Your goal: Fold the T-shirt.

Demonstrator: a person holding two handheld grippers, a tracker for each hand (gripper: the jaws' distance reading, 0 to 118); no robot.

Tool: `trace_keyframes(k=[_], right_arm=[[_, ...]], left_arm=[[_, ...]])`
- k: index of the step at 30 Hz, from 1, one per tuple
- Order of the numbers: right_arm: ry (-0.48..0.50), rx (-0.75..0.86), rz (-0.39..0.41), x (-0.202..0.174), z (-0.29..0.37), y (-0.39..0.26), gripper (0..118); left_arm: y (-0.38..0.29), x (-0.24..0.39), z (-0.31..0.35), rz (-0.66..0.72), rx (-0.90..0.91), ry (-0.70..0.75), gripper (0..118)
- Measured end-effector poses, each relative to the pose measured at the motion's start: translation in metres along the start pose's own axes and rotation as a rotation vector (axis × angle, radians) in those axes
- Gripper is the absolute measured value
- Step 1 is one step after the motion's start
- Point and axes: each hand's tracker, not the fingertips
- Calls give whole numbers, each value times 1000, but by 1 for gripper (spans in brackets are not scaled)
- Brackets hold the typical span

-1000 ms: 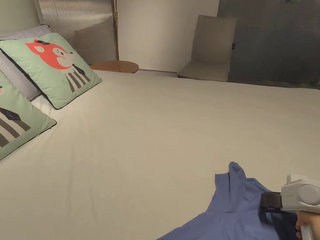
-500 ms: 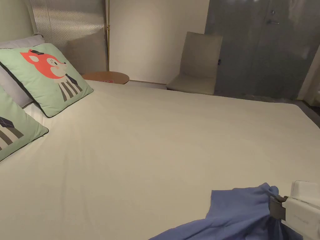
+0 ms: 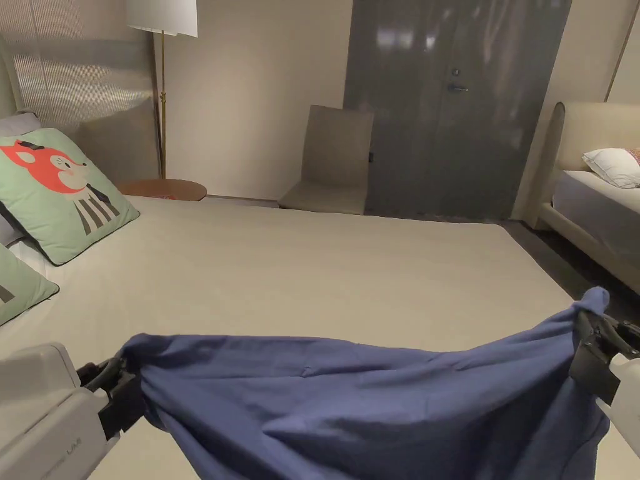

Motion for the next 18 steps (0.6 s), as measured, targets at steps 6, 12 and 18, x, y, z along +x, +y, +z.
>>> trace_keyframes(k=[6,12,18], right_arm=[[-10,99,-16,-2,37,24,5],[-5,180,-13,-9,35,65,5],[0,269,-8,-14,12,121,5]], left_arm=[[37,15,21,-65,133,-11,6],[86,25,9,-98,204,-20,6],[147,35,-14,-89,282,-21,6]])
